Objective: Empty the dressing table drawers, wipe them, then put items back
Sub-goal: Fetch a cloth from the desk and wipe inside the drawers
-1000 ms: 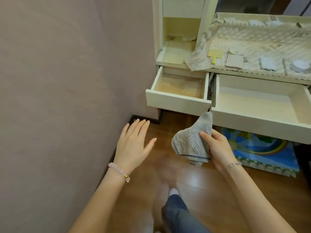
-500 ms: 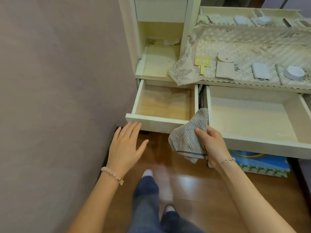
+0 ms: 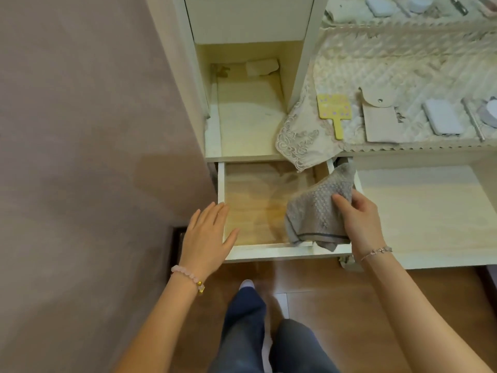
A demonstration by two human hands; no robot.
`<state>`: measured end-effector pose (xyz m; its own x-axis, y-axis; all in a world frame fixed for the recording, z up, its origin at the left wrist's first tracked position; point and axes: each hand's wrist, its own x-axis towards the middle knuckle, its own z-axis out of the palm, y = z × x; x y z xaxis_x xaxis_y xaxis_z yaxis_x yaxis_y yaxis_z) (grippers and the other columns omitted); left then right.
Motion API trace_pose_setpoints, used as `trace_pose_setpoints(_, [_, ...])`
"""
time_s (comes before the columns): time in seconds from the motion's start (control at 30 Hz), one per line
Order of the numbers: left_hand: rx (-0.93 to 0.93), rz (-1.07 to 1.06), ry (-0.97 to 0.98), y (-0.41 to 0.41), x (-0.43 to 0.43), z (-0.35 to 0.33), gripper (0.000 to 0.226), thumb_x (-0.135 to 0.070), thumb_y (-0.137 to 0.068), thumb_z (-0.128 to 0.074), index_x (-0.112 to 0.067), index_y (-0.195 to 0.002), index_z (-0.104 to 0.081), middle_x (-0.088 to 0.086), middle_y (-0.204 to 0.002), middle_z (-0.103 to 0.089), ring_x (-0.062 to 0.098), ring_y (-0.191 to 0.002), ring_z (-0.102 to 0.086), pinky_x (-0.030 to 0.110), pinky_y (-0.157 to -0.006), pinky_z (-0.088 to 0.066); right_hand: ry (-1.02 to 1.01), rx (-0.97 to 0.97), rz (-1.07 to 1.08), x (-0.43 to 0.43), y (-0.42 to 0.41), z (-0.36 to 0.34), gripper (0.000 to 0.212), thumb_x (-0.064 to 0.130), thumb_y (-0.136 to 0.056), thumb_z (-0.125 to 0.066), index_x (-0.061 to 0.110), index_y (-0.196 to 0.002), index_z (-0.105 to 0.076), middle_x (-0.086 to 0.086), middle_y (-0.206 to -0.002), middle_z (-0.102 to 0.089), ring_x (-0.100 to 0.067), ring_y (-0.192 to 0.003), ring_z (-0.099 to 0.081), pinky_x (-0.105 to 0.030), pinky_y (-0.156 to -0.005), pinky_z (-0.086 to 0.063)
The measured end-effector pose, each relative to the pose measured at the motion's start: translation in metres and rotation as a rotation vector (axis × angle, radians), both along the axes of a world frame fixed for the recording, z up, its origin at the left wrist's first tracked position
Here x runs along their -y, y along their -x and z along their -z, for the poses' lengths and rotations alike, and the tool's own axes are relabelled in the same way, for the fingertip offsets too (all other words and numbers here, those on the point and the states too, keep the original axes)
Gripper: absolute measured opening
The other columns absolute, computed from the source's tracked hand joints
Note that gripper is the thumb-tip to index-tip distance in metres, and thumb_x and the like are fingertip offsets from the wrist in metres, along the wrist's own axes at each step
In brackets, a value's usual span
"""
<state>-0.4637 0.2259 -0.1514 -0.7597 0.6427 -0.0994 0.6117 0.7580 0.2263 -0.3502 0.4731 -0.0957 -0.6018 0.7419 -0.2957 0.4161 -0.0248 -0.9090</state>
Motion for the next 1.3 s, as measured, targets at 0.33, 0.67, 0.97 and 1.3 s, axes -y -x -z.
trace_pose_setpoints(0.33, [0.112, -0.01, -0.001, 0.047, -0.011, 0.037, 0.06, -0.043, -0.096, -0.042, -0.013, -0.146, -0.027, 0.005, -0.151, -0.031, 0.021, -0.139, -0.027, 0.036, -0.114, -0.018, -0.222, 0.268, -0.222, 0.006, 0.048, 0.066, 0.024, 0.012, -0.09, -0.047, 0.011, -0.065, -0.046, -0.004, -0.061, -0.05, -0.022, -0.061, -0.049, -0.03, -0.055, -0.042])
trace_pose_setpoints(0.67, [0.168, -0.063, -0.022, 0.061, -0.02, 0.064, 0.068, -0.043, -0.097, -0.039, -0.012, -0.15, -0.01, 0.003, -0.158, -0.008, 0.019, -0.141, -0.02, 0.031, -0.113, -0.019, -0.053, 0.425, -0.264, 0.016, 0.089, 0.121, 0.012, 0.011, -0.091, -0.049, 0.007, -0.081, -0.055, -0.013, -0.074, -0.057, -0.031, -0.074, -0.052, -0.032, -0.058, -0.042])
trace_pose_setpoints(0.97, [0.261, -0.121, -0.152, 0.071, -0.036, 0.077, 0.074, -0.034, -0.096, -0.044, -0.011, -0.149, 0.001, 0.008, -0.158, -0.008, 0.025, -0.138, -0.028, 0.035, -0.107, -0.032, -0.654, 0.468, -0.393, 0.005, 0.074, 0.144, 0.057, 0.012, -0.085, -0.056, 0.008, -0.139, -0.035, -0.014, -0.141, -0.037, -0.031, -0.127, -0.038, -0.037, -0.105, -0.033])
trace_pose_setpoints(1.3, [0.345, -0.348, -0.395, 0.067, -0.06, 0.086, 0.07, -0.024, -0.098, -0.042, -0.025, -0.149, 0.005, 0.002, -0.157, -0.012, 0.032, -0.111, -0.052, 0.036, -0.081, -0.049, -0.791, 0.678, -0.79, 0.029, 0.085, 0.195, 0.076, 0.041, -0.093, -0.041, 0.008, -0.148, 0.0, -0.012, -0.157, -0.002, -0.029, -0.144, 0.001, -0.044, -0.116, -0.004])
